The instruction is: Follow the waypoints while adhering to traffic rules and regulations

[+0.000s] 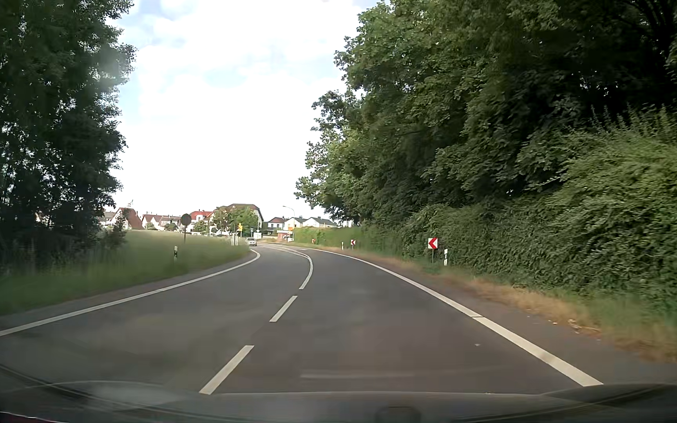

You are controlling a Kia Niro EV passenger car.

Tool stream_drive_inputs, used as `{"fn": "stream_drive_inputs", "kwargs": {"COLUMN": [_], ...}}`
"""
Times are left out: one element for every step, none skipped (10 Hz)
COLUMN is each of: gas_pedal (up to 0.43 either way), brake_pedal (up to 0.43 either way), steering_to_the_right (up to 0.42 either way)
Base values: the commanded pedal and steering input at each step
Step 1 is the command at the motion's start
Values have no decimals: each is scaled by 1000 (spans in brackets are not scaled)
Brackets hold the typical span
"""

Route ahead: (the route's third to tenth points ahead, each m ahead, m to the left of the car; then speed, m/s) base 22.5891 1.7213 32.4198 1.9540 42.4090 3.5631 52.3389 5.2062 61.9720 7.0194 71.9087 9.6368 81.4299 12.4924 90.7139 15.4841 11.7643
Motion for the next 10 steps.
{"fn": "stream_drive_inputs", "kwargs": {"gas_pedal": [47,47,39,39,39,39,39,39,39,39], "brake_pedal": [30,30,30,30,30,30,30,30,30,30], "steering_to_the_right": [-13,-13,-13,-13,-13,-13,-13,-13,-13,-13]}}
